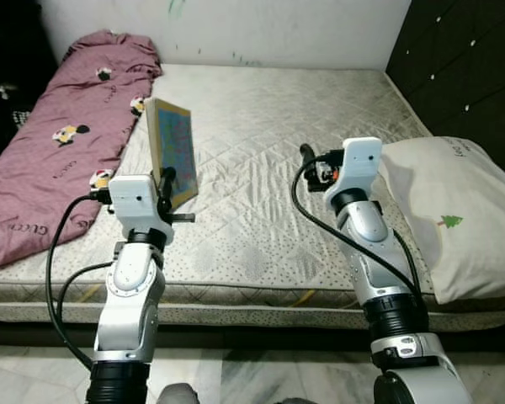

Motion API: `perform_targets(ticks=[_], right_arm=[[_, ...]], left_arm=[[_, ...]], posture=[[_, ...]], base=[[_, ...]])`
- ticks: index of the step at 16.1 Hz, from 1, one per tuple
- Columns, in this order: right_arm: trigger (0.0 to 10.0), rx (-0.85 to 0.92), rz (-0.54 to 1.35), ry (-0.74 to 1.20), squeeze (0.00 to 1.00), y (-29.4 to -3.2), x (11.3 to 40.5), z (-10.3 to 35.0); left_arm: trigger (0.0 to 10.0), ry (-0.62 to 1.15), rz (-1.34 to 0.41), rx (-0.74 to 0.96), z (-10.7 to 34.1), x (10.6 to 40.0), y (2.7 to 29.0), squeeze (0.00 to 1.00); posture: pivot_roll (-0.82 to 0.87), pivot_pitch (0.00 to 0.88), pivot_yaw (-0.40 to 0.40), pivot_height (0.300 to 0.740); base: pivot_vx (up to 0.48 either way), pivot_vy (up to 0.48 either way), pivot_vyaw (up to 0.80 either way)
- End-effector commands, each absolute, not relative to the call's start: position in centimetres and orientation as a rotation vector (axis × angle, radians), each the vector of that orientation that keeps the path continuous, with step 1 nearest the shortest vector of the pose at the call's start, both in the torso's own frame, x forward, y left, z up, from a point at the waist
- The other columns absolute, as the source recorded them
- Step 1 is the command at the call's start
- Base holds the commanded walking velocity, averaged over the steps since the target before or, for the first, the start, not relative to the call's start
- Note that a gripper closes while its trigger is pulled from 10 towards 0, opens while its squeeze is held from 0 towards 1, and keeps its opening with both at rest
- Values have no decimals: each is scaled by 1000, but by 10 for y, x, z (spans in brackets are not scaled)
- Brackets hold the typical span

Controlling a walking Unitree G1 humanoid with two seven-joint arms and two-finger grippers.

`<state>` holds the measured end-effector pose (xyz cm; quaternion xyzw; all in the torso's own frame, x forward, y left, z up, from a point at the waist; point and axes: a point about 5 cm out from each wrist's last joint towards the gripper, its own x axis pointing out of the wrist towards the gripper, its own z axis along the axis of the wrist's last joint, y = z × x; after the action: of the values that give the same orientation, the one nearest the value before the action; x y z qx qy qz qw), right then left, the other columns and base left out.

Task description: Clean up the room

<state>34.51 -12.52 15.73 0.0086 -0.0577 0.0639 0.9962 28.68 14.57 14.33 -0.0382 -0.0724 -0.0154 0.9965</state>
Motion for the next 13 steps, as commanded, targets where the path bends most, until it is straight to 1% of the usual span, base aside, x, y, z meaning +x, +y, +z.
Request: perform_targets(ticks=[1, 2, 5, 8, 10, 13], right_arm=[[10000, 11, 134, -125, 0, -123, 345, 160], [10000, 3, 155, -139, 0, -122, 345, 161], [10000, -6, 146, -136, 0, -121, 345, 161], [10000, -5, 141, -133, 0, -123, 346, 160], [10000, -9, 136, -126, 0, -125, 345, 158], [10000, -24, 125, -101, 0, -134, 336, 147]], left_arm=[[10000, -195, -25, -73, 154, 286, 147, 0], [10000, -196, -29, -75, 154, 286, 147, 0], [10000, -199, -39, -74, 154, 286, 147, 0], [10000, -202, -52, -79, 154, 286, 146, 0], [10000, -201, -57, -80, 154, 285, 145, 0], [10000, -187, -51, -70, 150, 280, 150, 0]], posture=[[-21, 0, -38, 740], [-21, 0, -38, 740], [-19, 0, -38, 740], [-20, 0, -37, 740], [-20, 0, -39, 740], [-18, 0, -43, 740]], base=[[0, 0, 0], [0, 0, 0], [0, 0, 794], [0, -311, 650], [0, -324, 0], [0, -308, 0]])
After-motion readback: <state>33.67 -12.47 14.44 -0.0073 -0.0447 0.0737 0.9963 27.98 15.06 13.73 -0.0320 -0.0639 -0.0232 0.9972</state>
